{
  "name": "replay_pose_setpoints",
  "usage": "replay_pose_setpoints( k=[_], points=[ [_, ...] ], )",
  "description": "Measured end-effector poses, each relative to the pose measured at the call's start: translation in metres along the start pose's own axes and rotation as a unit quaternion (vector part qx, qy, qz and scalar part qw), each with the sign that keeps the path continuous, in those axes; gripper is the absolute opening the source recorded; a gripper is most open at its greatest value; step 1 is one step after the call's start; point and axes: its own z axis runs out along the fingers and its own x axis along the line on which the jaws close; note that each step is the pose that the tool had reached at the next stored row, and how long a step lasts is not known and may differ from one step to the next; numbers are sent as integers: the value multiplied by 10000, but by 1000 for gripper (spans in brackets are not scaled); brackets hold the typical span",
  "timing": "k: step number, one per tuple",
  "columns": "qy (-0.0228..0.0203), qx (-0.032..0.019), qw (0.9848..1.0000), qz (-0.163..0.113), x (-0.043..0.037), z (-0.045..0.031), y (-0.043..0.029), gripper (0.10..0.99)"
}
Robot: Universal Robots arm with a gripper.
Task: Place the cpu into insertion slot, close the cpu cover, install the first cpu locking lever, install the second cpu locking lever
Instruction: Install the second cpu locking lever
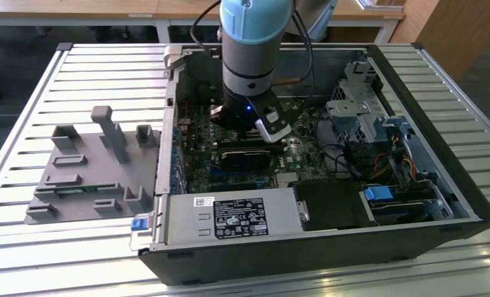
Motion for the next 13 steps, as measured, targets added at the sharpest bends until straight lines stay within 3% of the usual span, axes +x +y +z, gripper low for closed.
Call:
replay_pose_setpoints(
  k=[7,13],
  points=[
    [-12,-58,10000,58,8,52,-11,106],
    [-12,-155,9999,63,32,57,-33,106]
  ],
)
